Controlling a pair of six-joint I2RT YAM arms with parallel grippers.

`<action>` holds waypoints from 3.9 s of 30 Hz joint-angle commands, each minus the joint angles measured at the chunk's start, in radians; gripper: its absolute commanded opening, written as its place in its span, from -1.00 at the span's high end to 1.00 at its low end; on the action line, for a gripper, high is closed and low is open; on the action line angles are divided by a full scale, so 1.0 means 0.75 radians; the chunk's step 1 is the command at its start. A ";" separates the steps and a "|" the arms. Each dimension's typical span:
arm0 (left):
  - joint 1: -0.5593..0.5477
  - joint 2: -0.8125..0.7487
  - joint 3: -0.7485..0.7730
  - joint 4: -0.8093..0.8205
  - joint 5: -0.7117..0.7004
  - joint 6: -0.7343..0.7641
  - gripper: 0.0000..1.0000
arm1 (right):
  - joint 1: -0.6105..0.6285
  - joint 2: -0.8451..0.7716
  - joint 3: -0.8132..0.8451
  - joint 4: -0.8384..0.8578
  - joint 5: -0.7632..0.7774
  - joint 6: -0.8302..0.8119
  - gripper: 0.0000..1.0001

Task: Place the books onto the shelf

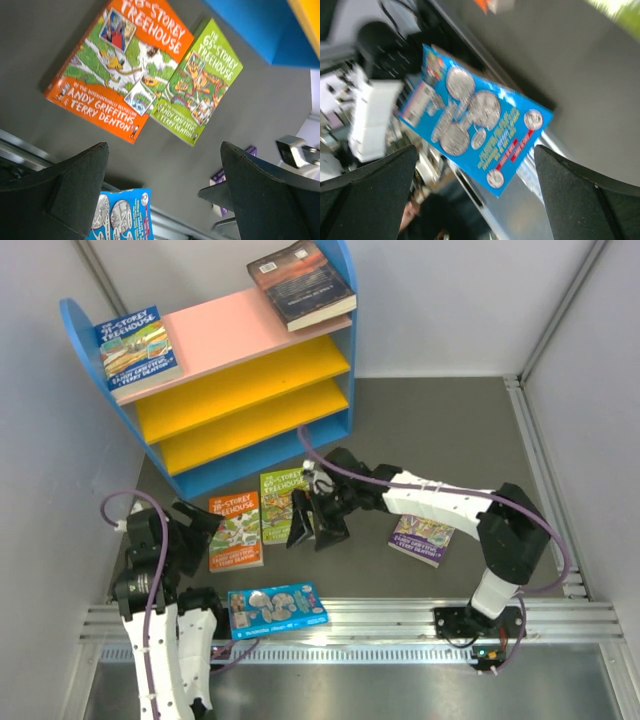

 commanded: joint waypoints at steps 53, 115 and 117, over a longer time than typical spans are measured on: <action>0.006 -0.029 -0.005 0.110 0.197 0.102 -0.96 | 0.242 -0.304 -0.576 0.274 0.181 1.083 -0.97; -1.308 1.000 1.148 0.034 -0.447 0.904 -0.96 | -0.177 0.036 0.570 -0.640 0.063 0.277 1.00; -1.479 0.949 1.097 0.075 -0.538 0.855 -0.97 | -0.179 0.027 0.566 -0.642 0.061 0.279 1.00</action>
